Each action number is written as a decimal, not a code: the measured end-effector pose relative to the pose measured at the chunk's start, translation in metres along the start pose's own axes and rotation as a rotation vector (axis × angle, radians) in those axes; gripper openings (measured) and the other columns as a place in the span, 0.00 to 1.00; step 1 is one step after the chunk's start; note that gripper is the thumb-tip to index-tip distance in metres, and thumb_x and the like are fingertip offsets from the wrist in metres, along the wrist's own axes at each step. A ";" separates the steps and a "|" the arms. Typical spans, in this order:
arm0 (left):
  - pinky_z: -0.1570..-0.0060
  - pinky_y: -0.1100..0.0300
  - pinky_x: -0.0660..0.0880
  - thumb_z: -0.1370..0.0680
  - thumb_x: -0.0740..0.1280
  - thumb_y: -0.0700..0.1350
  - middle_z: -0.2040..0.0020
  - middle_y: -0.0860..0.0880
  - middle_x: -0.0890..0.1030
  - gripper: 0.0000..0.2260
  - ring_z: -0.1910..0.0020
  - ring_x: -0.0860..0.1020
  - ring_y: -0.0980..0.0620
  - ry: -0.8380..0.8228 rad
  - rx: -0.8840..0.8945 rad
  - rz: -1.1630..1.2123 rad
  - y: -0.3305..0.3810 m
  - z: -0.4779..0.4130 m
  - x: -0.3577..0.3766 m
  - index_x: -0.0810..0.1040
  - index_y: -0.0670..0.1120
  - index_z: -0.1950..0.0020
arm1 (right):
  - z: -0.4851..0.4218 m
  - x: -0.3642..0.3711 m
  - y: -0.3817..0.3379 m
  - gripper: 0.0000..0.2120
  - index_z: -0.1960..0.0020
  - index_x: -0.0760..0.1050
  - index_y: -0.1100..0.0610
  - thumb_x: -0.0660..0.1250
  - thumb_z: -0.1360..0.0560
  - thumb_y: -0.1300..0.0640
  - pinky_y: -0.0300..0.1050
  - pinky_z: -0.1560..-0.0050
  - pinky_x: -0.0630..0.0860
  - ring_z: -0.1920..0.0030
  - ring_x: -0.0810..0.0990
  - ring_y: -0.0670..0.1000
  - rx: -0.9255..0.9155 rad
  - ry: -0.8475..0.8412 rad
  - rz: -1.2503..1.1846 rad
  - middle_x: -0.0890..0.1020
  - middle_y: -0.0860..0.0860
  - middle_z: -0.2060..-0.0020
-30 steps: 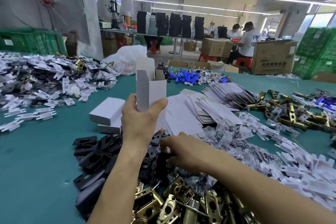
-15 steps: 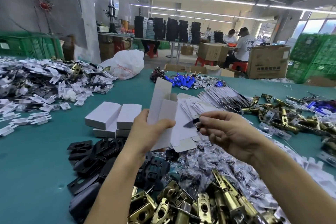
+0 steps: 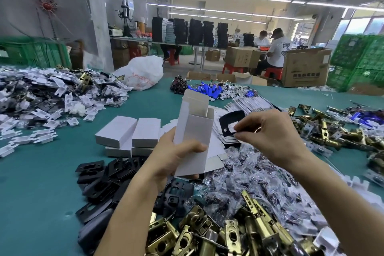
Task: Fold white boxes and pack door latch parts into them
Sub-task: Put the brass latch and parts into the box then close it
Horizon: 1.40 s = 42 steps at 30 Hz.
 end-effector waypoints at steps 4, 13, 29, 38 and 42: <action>0.69 0.49 0.82 0.38 0.76 0.44 0.52 0.42 0.84 0.23 0.63 0.83 0.46 0.038 0.005 0.028 0.000 0.000 -0.005 0.80 0.46 0.43 | 0.011 0.009 -0.015 0.15 0.46 0.84 0.57 0.77 0.32 0.67 0.26 0.55 0.76 0.59 0.82 0.34 -0.148 -0.035 -0.012 0.82 0.40 0.59; 0.67 0.52 0.80 0.42 0.78 0.46 0.57 0.49 0.86 0.25 0.59 0.84 0.46 0.044 0.042 0.019 0.001 -0.001 -0.009 0.81 0.50 0.45 | 0.004 -0.004 0.002 0.05 0.59 0.82 0.48 0.75 0.30 0.58 0.31 0.72 0.71 0.72 0.77 0.42 -0.022 0.011 -0.258 0.83 0.50 0.70; 0.63 0.51 0.80 0.44 0.79 0.45 0.56 0.46 0.83 0.24 0.58 0.82 0.50 -0.238 0.190 -0.057 0.017 0.008 0.021 0.84 0.49 0.48 | -0.013 -0.004 -0.074 0.05 0.59 0.84 0.59 0.79 0.31 0.60 0.28 0.66 0.66 0.70 0.76 0.36 -0.381 0.082 -0.140 0.81 0.46 0.67; 0.66 0.57 0.79 0.44 0.79 0.46 0.59 0.49 0.83 0.21 0.61 0.82 0.53 -0.181 0.193 -0.043 0.018 0.008 0.020 0.85 0.54 0.52 | -0.019 0.007 -0.069 0.05 0.55 0.86 0.50 0.72 0.26 0.50 0.39 0.58 0.70 0.59 0.74 0.43 -0.269 -0.089 0.119 0.78 0.48 0.59; 0.66 0.53 0.81 0.45 0.78 0.47 0.59 0.49 0.84 0.20 0.61 0.82 0.52 -0.120 0.180 0.004 0.018 0.007 0.014 0.85 0.54 0.54 | -0.015 -0.017 -0.041 0.06 0.60 0.80 0.54 0.71 0.24 0.55 0.34 0.62 0.70 0.65 0.74 0.42 -0.159 0.199 -0.053 0.79 0.48 0.64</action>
Point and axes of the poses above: each hand's wrist, its own z-axis away from the middle knuckle, its own x-axis out of the palm, y = z × x, the point moved 9 cm from there along -z, towards the middle knuckle
